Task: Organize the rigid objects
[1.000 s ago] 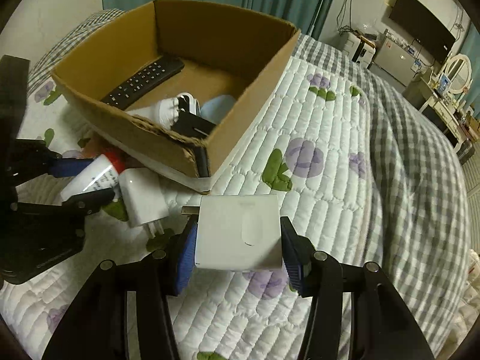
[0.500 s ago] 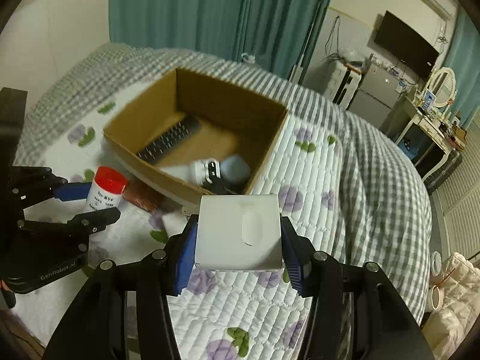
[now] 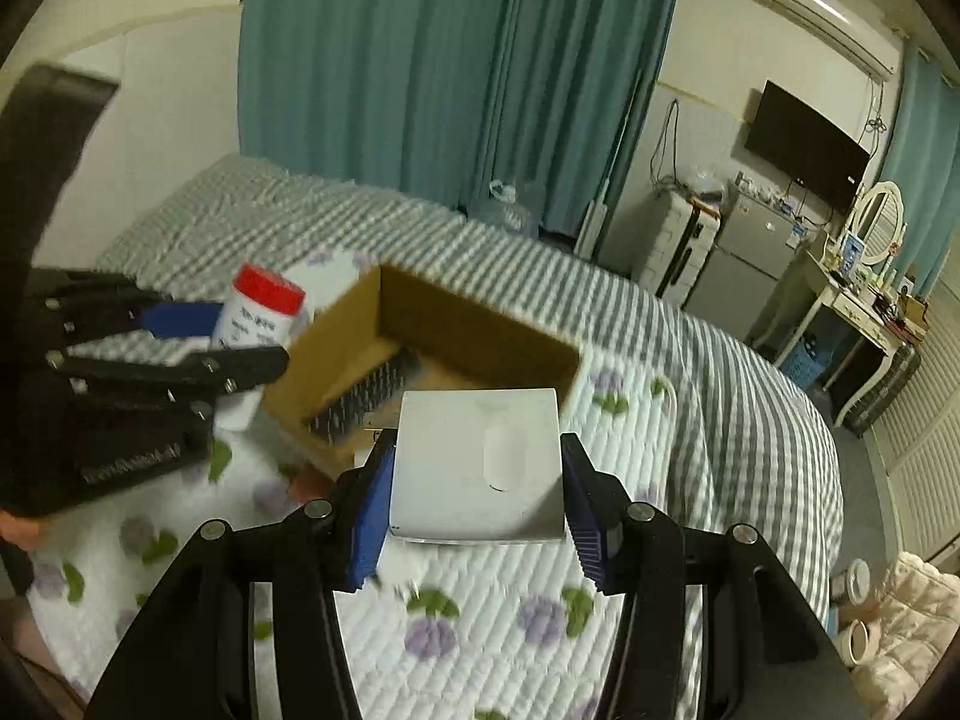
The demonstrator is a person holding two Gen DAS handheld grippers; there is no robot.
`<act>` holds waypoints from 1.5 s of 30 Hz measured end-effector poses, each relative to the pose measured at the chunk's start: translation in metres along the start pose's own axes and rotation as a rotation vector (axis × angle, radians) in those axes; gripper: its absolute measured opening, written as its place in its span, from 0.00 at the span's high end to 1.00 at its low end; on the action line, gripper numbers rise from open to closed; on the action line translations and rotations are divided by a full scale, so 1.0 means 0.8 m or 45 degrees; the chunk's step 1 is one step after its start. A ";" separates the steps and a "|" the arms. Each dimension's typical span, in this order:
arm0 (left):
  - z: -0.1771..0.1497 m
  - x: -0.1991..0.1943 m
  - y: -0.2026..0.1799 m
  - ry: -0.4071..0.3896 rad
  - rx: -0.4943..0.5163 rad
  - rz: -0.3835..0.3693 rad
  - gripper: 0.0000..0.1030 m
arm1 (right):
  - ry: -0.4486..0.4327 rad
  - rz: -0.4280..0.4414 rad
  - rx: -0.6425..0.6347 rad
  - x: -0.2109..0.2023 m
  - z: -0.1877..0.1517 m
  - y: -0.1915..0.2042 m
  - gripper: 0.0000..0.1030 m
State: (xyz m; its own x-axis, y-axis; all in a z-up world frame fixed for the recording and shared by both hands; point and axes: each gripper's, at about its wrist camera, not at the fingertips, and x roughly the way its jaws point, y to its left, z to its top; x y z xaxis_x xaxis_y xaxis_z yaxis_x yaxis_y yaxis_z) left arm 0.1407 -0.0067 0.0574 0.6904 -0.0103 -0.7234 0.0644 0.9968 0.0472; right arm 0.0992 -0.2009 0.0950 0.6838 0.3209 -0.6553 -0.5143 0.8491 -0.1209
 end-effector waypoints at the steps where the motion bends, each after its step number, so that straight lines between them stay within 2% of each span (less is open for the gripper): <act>1: 0.008 0.008 0.002 -0.003 0.005 0.001 0.65 | -0.019 0.004 0.015 0.006 0.009 -0.004 0.51; 6: 0.034 0.051 0.012 0.003 0.013 0.016 0.65 | -0.046 0.005 0.056 0.046 0.031 -0.018 0.51; 10: 0.043 0.102 0.012 0.044 0.020 0.004 0.65 | -0.022 0.002 0.107 0.102 0.039 -0.035 0.51; 17: 0.026 0.195 0.001 0.184 0.045 -0.046 0.65 | 0.041 -0.015 0.206 0.184 0.024 -0.062 0.51; 22: 0.018 0.224 -0.004 0.217 0.052 -0.070 0.64 | 0.077 -0.002 0.225 0.216 0.012 -0.068 0.51; 27: 0.012 0.223 -0.009 0.208 0.059 -0.082 0.62 | 0.072 -0.001 0.223 0.221 0.008 -0.070 0.51; 29: 0.014 0.212 -0.007 0.178 0.058 -0.087 0.57 | 0.068 -0.001 0.231 0.217 0.008 -0.070 0.51; 37: 0.021 0.159 0.032 0.097 0.014 -0.023 0.57 | 0.051 -0.010 0.225 0.200 0.020 -0.057 0.51; 45: 0.009 0.134 0.069 0.038 -0.026 -0.008 0.57 | 0.111 0.002 0.236 0.245 0.022 -0.027 0.50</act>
State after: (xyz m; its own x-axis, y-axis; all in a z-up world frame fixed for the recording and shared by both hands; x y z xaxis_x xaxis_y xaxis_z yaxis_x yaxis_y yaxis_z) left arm 0.2234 0.0463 -0.0130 0.6682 -0.0149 -0.7438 0.0540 0.9981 0.0286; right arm 0.2534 -0.1488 -0.0181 0.6319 0.2914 -0.7182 -0.4057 0.9139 0.0138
